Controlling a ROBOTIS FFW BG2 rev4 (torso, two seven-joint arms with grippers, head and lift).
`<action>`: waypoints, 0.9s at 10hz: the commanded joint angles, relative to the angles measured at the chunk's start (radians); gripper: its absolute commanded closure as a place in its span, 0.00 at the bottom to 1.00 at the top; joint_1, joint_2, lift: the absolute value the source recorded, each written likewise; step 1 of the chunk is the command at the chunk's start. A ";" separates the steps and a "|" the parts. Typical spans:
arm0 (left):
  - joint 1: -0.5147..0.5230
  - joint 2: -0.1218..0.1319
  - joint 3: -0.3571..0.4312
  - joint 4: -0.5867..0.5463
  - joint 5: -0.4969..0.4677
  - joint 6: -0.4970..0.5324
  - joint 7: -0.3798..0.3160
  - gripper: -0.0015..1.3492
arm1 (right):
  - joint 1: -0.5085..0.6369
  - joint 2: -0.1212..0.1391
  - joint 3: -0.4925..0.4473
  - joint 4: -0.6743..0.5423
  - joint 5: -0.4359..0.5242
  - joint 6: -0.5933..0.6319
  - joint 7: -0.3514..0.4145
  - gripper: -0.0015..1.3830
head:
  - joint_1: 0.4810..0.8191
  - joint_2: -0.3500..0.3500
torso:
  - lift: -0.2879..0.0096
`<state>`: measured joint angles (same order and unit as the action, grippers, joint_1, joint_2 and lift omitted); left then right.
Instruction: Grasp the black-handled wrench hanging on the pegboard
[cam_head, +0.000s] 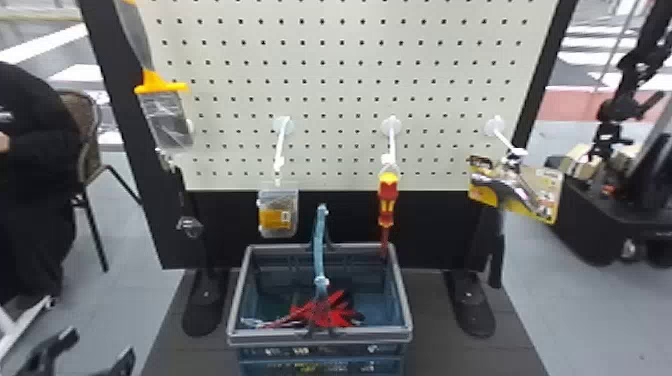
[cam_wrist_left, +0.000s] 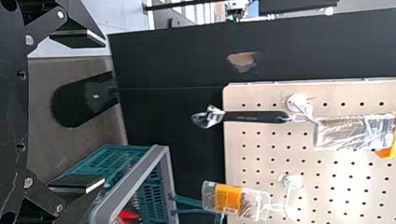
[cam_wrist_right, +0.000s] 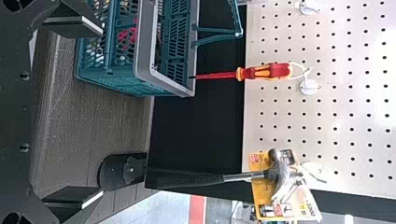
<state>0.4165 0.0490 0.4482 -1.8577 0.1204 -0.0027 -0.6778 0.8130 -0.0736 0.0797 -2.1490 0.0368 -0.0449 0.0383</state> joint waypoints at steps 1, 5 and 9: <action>-0.079 0.035 0.007 0.016 -0.002 0.039 -0.012 0.19 | -0.001 0.000 0.000 0.000 -0.002 -0.001 0.000 0.08 | 0.20 0.50 | 0.63; -0.330 0.176 -0.039 0.173 0.074 0.187 -0.161 0.20 | -0.003 0.000 0.000 0.003 0.000 0.000 0.000 0.08 | 0.20 0.50 | 0.63; -0.556 0.299 -0.146 0.425 0.185 0.240 -0.302 0.20 | -0.005 0.002 0.000 0.005 -0.002 0.000 0.002 0.08 | 0.20 0.50 | 0.63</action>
<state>-0.1067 0.3324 0.3186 -1.4637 0.3013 0.2286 -0.9796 0.8079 -0.0725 0.0797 -2.1438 0.0365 -0.0445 0.0396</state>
